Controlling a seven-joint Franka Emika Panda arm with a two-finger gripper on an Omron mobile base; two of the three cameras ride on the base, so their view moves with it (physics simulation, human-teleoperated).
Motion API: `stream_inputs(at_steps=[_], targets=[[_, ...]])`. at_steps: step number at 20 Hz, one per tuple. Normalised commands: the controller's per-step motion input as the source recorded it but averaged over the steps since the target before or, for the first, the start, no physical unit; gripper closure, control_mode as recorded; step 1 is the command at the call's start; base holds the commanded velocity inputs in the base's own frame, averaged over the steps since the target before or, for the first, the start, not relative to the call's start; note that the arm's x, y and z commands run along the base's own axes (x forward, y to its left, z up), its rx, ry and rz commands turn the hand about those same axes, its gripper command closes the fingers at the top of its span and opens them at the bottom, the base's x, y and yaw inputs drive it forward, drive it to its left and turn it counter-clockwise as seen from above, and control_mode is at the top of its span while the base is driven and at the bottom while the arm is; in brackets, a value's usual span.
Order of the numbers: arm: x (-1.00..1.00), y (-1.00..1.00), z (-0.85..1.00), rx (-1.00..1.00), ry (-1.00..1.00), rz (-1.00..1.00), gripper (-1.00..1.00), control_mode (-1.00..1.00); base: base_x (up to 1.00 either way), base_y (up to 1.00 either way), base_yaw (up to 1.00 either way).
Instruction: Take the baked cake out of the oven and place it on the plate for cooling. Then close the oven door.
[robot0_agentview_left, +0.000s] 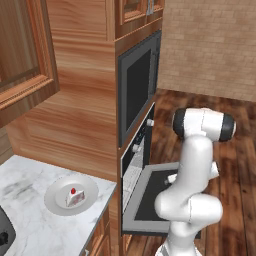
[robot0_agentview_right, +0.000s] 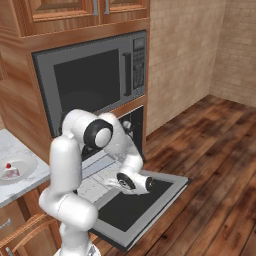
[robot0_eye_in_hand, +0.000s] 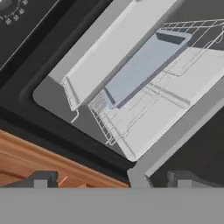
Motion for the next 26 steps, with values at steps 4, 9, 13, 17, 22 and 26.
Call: stream_inputs(at_steps=[4,9,13,17,22,26], targets=[[0.00,-0.11,1.00,0.12,0.01,-0.29,-1.00,-1.00,0.00,0.00,0.00],[0.00,-0.51,0.99,0.10,0.16,-0.24,-1.00,-1.00,0.00,0.00,0.00],[-0.01,-0.79,0.90,0.11,0.29,-0.15,-1.00,-1.00,0.00,0.00,0.00],[-0.06,-0.71,0.77,0.14,0.29,-0.11,-1.00,-1.00,0.00,0.00,0.00],[-0.16,-0.73,0.52,0.13,0.22,-0.08,-1.00,-1.00,0.00,0.00,0.00],[-0.28,-0.81,0.10,0.12,0.07,-0.01,-1.00,-1.00,0.00,0.00,0.00]])
